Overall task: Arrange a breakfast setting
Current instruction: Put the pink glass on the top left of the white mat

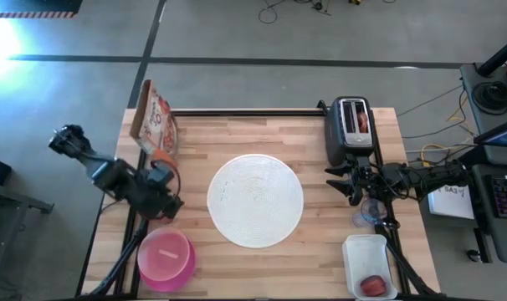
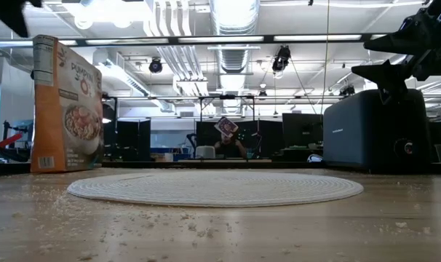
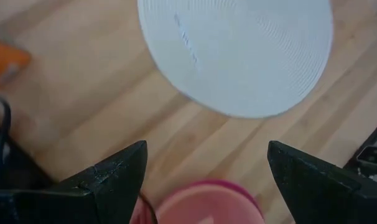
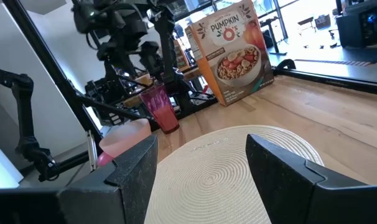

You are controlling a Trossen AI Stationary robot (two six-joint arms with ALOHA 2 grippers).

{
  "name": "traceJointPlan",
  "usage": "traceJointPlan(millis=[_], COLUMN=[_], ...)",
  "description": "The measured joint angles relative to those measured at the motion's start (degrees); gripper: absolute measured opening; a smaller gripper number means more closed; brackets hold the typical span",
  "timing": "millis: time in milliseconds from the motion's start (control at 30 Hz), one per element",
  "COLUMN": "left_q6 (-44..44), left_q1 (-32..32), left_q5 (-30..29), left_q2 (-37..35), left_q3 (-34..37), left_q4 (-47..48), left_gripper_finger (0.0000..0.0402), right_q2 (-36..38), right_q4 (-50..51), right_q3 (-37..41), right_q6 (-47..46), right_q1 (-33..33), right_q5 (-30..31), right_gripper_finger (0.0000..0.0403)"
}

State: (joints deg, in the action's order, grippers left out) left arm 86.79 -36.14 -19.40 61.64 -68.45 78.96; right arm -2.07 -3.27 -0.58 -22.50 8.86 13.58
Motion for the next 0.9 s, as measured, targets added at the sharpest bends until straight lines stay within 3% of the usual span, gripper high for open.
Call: traceJointPlan(millis=[233,433,900], left_q6=[13.73,18.89,15.95], left_q1=[-9.54,-12.95,-12.95], left_q5=[0.74,5.08,8.18], left_q2=[4.22,7.70,10.85], left_q3=[-1.87,-3.81,-1.63], left_q4=[5.48,9.72,8.62], left_gripper_finger=[0.0315,0.0315,0.0315], right_q2=[0.00,0.00,0.00], right_q4=[0.00,0.00,0.00], right_q3=[0.00,0.00,0.00], right_q6=[0.00,0.00,0.00], right_q1=[0.00,-0.01,-0.01], right_q5=[0.00,-0.01,-0.01], right_gripper_finger=[0.0233,0.0233,0.0233])
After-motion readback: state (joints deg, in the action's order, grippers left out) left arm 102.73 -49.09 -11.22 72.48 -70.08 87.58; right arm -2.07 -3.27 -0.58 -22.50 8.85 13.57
